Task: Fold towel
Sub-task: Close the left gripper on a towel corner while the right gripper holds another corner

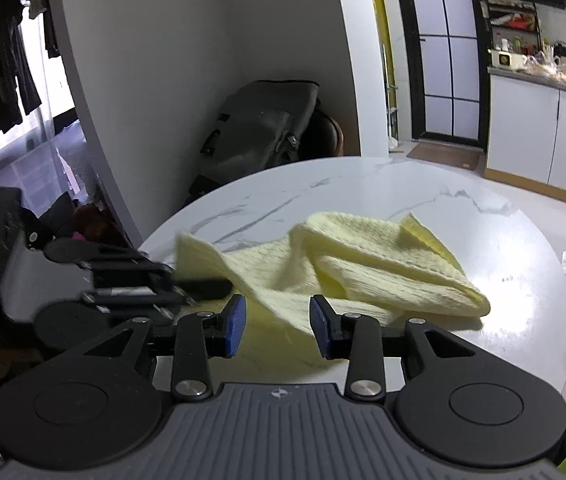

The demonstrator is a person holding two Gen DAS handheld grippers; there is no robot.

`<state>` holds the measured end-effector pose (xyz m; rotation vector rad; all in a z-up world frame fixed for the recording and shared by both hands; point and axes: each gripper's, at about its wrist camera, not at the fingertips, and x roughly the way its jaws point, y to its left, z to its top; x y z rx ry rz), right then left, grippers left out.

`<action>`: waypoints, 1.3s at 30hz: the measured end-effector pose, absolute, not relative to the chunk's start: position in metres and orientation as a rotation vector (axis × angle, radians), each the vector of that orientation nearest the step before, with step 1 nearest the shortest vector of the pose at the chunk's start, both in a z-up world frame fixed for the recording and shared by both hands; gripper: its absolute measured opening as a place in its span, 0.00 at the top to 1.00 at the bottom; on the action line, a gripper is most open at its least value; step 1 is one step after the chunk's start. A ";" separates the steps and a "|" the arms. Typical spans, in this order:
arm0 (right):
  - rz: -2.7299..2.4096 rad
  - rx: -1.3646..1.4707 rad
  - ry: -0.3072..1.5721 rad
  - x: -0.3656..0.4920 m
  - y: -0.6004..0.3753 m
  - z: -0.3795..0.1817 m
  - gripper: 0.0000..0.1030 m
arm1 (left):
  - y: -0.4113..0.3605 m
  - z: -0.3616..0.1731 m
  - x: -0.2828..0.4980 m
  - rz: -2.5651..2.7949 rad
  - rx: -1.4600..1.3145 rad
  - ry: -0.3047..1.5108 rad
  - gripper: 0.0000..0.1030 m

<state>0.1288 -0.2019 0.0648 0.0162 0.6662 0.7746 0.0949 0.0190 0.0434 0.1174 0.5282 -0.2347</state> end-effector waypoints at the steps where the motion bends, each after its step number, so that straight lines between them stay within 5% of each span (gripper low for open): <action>1: 0.770 0.017 0.673 0.130 -0.202 0.062 0.62 | 0.022 0.046 0.094 -0.226 0.115 0.524 0.96; 15: 0.731 -0.057 0.753 0.132 -0.181 0.022 0.62 | 0.035 0.086 0.088 -0.243 0.053 0.448 0.96; 33: 0.554 -0.060 0.629 0.137 -0.166 0.018 0.52 | 0.025 0.085 0.083 -0.277 0.058 0.438 0.96; 39: 0.535 -0.079 0.614 0.145 -0.174 0.028 0.70 | 0.031 0.084 0.085 -0.275 0.045 0.434 0.96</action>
